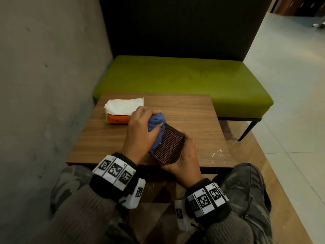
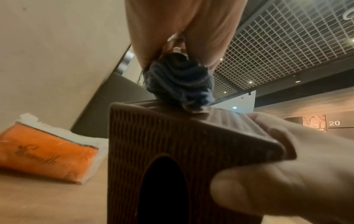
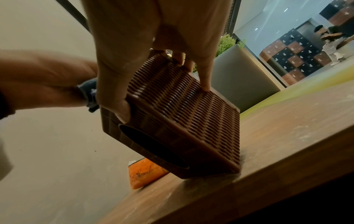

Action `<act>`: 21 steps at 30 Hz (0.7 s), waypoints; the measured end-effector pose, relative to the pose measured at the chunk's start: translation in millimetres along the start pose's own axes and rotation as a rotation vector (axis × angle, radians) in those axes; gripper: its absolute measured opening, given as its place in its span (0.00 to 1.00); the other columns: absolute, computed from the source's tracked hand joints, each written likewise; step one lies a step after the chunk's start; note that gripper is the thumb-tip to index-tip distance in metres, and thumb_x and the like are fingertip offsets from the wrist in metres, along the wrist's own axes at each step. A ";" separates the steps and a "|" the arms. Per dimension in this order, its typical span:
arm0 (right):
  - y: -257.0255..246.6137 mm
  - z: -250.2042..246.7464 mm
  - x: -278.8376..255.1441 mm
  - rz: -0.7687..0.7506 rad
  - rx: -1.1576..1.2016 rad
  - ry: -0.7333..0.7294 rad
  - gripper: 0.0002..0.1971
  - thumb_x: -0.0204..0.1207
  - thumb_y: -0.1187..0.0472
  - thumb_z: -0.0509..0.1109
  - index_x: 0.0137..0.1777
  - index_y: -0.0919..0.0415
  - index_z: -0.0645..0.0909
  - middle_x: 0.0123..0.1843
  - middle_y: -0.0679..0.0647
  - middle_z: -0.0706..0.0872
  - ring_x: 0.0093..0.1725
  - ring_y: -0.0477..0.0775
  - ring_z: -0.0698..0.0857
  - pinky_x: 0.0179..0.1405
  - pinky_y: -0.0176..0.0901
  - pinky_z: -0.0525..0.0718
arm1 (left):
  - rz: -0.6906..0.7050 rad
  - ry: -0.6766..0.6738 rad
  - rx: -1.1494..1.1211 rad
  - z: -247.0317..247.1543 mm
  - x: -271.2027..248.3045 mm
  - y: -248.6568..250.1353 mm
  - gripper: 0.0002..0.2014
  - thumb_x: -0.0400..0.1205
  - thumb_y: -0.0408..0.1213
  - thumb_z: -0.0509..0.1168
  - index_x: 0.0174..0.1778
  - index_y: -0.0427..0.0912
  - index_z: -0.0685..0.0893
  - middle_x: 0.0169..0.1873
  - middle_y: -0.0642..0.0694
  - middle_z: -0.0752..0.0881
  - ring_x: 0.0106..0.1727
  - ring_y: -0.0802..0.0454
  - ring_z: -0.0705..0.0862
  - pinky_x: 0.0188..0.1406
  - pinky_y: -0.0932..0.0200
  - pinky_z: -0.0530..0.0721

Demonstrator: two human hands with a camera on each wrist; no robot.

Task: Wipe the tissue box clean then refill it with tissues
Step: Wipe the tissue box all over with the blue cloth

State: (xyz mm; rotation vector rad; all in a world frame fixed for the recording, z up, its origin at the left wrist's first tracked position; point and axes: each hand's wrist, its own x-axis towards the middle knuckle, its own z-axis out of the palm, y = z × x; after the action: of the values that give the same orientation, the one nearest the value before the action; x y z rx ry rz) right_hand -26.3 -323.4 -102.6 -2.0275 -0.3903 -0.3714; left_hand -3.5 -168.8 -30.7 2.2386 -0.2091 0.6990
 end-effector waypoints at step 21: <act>1.6 -3.3 9.5 0.075 0.012 -0.064 0.51 0.49 0.55 0.87 0.72 0.58 0.63 0.62 0.49 0.70 0.62 0.50 0.73 0.62 0.45 0.77 | 0.091 -0.017 -0.062 18.8 -19.2 11.4 0.16 0.76 0.36 0.68 0.60 0.41 0.81 0.55 0.44 0.82 0.59 0.50 0.78 0.59 0.51 0.78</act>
State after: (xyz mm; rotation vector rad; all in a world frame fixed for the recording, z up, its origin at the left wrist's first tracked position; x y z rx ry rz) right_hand -17.4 -326.0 -98.4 -2.0402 -0.3538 -0.2584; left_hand -15.8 -191.5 -44.4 2.1876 -0.3384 0.7119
